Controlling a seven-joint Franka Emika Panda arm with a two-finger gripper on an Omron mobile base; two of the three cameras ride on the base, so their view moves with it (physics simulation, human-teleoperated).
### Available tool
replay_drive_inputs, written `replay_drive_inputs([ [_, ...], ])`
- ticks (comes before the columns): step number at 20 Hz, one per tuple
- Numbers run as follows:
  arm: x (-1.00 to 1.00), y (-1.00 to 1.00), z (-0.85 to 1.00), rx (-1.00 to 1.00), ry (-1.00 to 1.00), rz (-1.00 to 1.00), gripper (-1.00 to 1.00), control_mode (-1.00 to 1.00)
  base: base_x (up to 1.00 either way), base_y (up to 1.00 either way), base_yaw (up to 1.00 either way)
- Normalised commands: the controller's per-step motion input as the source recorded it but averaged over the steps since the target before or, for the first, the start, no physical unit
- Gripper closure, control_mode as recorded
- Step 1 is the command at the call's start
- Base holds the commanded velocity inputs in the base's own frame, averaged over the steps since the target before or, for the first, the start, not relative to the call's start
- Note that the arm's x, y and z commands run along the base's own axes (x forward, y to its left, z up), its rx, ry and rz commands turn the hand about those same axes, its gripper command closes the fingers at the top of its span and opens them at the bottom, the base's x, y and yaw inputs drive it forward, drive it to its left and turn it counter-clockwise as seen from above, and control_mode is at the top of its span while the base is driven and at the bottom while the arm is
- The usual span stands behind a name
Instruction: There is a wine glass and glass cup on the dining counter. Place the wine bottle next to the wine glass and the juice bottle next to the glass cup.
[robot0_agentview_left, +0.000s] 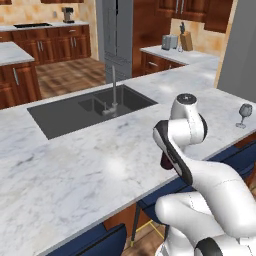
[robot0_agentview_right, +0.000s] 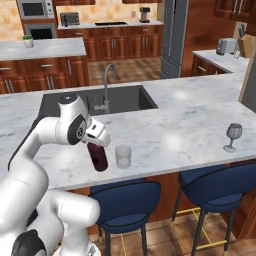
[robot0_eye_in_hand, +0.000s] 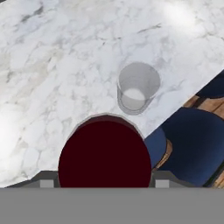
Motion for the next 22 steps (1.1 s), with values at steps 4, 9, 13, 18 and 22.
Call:
replay_drive_inputs([
  [4,0.33,0.00,-0.23,0.05,0.09,-0.07,1.00,-1.00,0.00,0.00,0.00],
  [9,0.26,0.00,-0.19,0.08,0.07,-0.03,1.00,-1.00,0.00,0.00,0.00],
  [13,0.14,0.00,-0.11,0.03,0.01,0.00,1.00,-1.00,0.00,0.00,0.00],
  [18,0.03,-0.01,-0.02,0.00,0.00,0.00,1.00,-1.00,0.00,0.00,0.00],
  [22,0.12,-0.08,-0.01,0.00,0.00,-0.01,1.00,-1.00,0.00,0.00,0.00],
])
